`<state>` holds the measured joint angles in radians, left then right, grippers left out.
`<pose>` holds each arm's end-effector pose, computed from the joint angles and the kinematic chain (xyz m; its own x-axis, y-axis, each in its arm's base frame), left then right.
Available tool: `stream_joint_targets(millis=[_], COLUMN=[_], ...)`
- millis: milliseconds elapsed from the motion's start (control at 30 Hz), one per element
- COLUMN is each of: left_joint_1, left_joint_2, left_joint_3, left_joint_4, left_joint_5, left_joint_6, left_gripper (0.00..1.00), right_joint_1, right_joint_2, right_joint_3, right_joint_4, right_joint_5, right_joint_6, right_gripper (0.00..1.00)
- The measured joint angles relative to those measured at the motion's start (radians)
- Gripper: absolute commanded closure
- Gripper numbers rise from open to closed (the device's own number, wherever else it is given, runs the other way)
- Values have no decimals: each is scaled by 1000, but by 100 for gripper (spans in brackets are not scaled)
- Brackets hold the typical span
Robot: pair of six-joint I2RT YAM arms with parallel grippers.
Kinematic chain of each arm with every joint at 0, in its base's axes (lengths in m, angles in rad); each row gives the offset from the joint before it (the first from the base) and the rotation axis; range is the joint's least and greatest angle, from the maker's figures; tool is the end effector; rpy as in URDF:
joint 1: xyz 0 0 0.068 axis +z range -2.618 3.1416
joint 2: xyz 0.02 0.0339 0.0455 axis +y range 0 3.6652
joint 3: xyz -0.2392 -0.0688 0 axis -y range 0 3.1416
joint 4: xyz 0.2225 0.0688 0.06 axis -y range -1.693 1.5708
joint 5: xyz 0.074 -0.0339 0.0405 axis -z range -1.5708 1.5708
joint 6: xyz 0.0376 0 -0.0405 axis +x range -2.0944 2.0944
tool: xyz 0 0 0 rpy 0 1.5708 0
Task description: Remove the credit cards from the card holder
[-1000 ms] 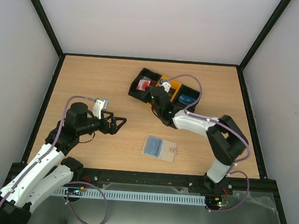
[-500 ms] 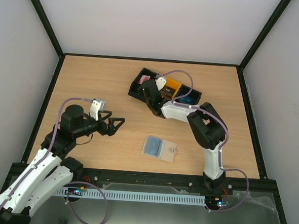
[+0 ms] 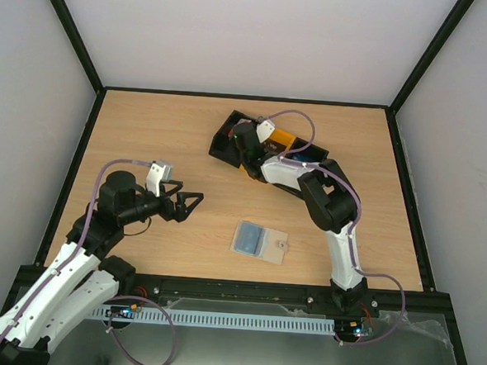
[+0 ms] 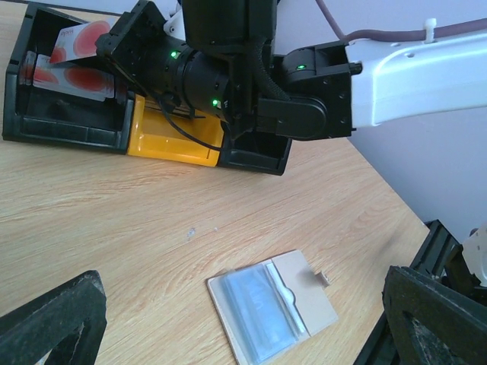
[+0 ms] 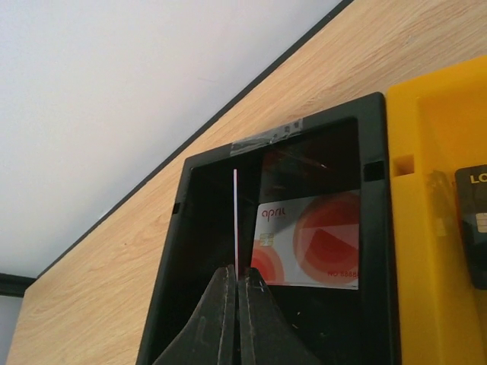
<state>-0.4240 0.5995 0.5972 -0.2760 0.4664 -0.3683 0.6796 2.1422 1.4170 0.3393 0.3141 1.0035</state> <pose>0.1285 -0.0765 0.2784 -0.5078 -0.1236 -0.8526 0.6203 0.6342 -0.4614 0.3630 0.2784 0.1707 -0.4737 0.6485 -0.5959 0.0454 0.6937 0.7188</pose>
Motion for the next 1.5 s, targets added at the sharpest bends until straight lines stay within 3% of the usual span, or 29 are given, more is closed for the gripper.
stream_joint_targets(millis=[367, 800, 1033, 1500], left_joint_1=[0, 0, 0, 0], left_joint_2=[-10, -14, -18, 6], left_joint_3=[0, 0, 0, -3], left_joint_4=[0, 1, 1, 0], left_joint_5=[1, 0, 0, -31], left_joint_6=[0, 0, 0, -5], left_gripper=[0, 0, 0, 0], right_joint_1=[-35, -41, -41, -43], right_joint_2=[97, 132, 121, -35], right_joint_3=[86, 184, 206, 208], right_joint_4=[4, -66, -122, -309], right_joint_5=[-51, -56, -52, -59], right_joint_6=[58, 101, 100, 24], right_gripper=[98, 81, 66, 51])
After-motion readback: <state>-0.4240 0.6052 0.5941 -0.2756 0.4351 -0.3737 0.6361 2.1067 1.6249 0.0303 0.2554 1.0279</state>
